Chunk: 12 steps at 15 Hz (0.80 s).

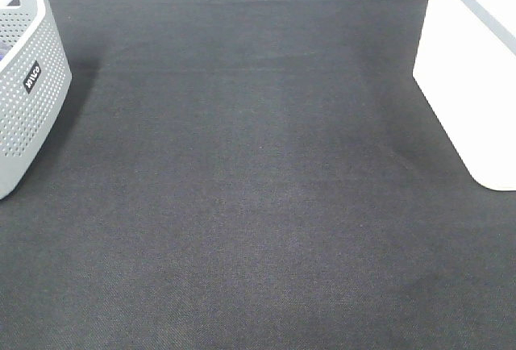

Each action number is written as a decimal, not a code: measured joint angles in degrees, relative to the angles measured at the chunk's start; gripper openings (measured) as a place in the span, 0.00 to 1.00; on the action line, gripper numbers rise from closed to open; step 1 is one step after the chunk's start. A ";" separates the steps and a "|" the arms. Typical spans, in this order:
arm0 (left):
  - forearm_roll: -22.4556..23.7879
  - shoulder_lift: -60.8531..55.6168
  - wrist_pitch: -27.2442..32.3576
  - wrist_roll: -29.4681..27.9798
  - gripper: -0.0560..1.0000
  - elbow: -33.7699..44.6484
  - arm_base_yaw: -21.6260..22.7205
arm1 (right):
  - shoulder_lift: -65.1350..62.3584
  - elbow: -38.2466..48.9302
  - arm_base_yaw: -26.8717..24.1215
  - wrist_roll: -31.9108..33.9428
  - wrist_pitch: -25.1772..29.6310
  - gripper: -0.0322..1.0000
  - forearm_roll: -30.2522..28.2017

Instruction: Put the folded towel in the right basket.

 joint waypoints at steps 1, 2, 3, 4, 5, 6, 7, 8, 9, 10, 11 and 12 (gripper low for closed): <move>0.00 0.00 0.00 0.00 0.88 0.00 0.00 | -1.09 0.00 0.00 0.00 0.00 0.68 0.06; 0.00 0.00 0.00 0.00 0.88 0.00 0.00 | -1.26 0.00 0.00 0.00 0.00 0.68 0.06; 0.00 0.00 0.00 0.00 0.88 0.00 0.00 | -1.43 0.00 0.00 0.00 0.00 0.68 0.06; 0.00 0.00 0.00 0.00 0.88 0.00 0.00 | -1.43 0.00 0.00 0.00 0.00 0.68 0.06; 0.00 0.00 0.00 0.00 0.88 0.00 0.00 | -1.43 0.00 0.00 0.00 0.00 0.68 0.06; 0.00 0.00 0.00 0.00 0.88 0.00 0.00 | -1.43 0.00 0.00 0.00 0.00 0.68 0.06; 0.00 0.00 0.00 0.00 0.88 0.00 0.00 | -1.43 0.00 0.00 0.00 0.00 0.68 0.06; 0.00 0.00 0.00 0.00 0.88 0.00 0.00 | -1.43 0.00 0.00 0.00 0.00 0.68 0.34; 0.00 0.00 0.00 0.00 0.88 0.00 0.00 | -1.43 0.00 0.00 0.00 0.00 0.68 0.52; 0.00 0.00 0.00 0.00 0.88 0.00 0.00 | -1.43 0.00 0.00 0.00 0.00 0.68 0.52; 0.00 0.00 0.00 0.00 0.88 0.00 0.00 | -1.43 0.00 0.00 0.00 0.00 0.68 0.52; 0.00 0.00 0.00 0.00 0.88 0.00 0.00 | -1.43 0.00 0.00 0.00 0.00 0.68 0.52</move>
